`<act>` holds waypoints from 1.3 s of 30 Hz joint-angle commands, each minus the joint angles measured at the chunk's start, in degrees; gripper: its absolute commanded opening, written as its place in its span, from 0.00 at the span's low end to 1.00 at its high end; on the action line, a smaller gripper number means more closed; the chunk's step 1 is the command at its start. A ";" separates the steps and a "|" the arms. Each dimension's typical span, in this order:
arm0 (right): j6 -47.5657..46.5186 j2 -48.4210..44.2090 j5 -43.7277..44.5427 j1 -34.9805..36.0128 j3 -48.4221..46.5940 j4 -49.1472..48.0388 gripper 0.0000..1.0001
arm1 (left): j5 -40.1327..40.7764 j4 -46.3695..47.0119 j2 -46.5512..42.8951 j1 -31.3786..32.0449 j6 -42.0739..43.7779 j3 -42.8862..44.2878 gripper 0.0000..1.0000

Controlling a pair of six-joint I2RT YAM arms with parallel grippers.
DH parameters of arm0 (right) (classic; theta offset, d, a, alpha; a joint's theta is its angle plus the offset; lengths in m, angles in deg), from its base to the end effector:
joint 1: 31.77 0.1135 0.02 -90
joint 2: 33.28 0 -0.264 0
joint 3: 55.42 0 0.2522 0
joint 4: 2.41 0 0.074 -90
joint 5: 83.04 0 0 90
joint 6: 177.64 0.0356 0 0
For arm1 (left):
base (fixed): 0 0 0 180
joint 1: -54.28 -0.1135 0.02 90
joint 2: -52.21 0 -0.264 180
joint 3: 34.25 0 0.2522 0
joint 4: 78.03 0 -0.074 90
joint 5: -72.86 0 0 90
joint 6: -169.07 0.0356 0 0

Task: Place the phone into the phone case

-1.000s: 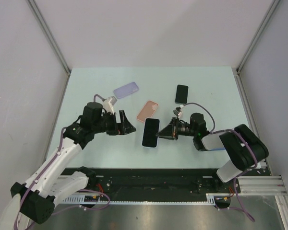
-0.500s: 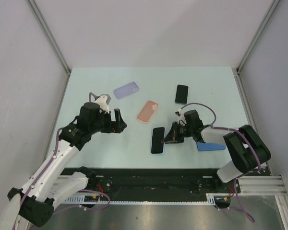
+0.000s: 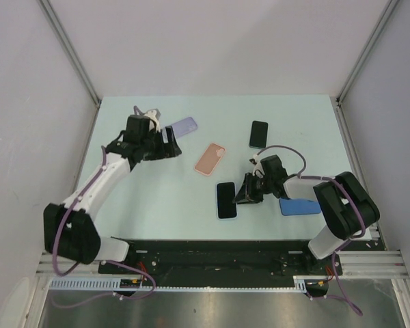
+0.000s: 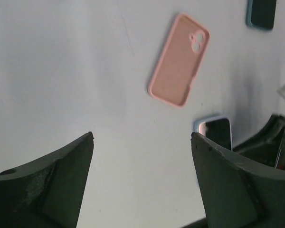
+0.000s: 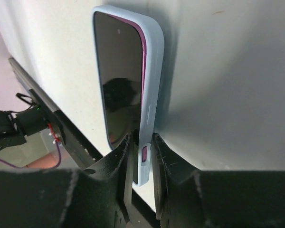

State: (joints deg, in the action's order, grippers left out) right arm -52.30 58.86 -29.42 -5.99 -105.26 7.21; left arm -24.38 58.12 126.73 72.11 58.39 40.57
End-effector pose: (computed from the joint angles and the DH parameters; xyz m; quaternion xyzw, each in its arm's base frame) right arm 0.2427 0.1407 0.1268 -0.0266 0.9034 0.4117 0.1168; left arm 0.2661 -0.0903 0.2939 0.0021 0.9175 -0.1846 0.3524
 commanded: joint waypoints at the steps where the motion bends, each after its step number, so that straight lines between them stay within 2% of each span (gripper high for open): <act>1: -3.86 -0.82 3.69 -1.87 -2.42 3.78 0.26 | -8.64 6.85 8.43 -10.15 -4.17 4.34 0.85; 3: -4.04 -2.39 3.42 -2.40 -2.95 6.05 0.38 | -10.33 9.33 10.72 -11.93 -6.02 4.59 0.84; 4: -4.48 -4.40 3.77 -2.49 -3.47 7.21 0.43 | -9.46 10.13 13.08 -12.46 -6.21 5.29 0.84; 5: -5.96 -5.64 4.12 -2.58 -4.00 10.96 0.52 | -8.06 10.13 14.67 -12.90 -6.03 7.74 0.84; 7: -7.64 -10.02 6.31 -2.49 -5.93 14.32 0.59 | -4.01 9.70 19.49 -12.90 -5.15 10.65 0.84; 8: -8.78 -11.61 7.11 -2.66 -6.37 17.12 0.71 | -3.74 9.70 21.17 -12.90 -5.24 13.62 0.84; 11: -9.67 -18.63 9.22 -2.75 -6.99 20.21 0.78 | -5.23 10.31 27.86 -12.90 -5.94 20.12 0.83; 17: -9.85 -25.95 15.63 -2.75 -6.90 21.63 0.77 | -7.34 13.48 41.19 -12.99 -7.96 31.28 0.80; 22: -8.53 -28.77 14.24 -2.93 -7.25 20.93 0.76 | -6.56 11.55 50.53 -12.99 -8.14 41.75 0.79; 24: -8.61 -29.56 13.53 -2.93 -7.17 21.10 0.76 | -6.90 11.63 53.69 -12.99 -8.40 43.44 0.77; 28: -9.32 -30.52 14.14 -3.01 -7.17 23.21 0.76 | -7.69 13.64 56.26 -12.99 -6.74 45.55 0.75; 32: -9.41 -31.23 14.32 -2.93 -7.17 24.62 0.76 | -11.38 16.11 57.84 -12.90 -0.43 48.36 0.76; 39: -7.04 -34.04 11.95 -0.12 -7.17 22.25 0.76 | -7.43 13.75 61.79 -12.99 4.16 54.42 0.82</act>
State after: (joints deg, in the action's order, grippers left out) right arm -60.63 27.60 -16.00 -7.98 -110.48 31.12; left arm -32.58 71.08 186.27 58.99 57.97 89.16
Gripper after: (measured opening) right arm 0.763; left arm 0.802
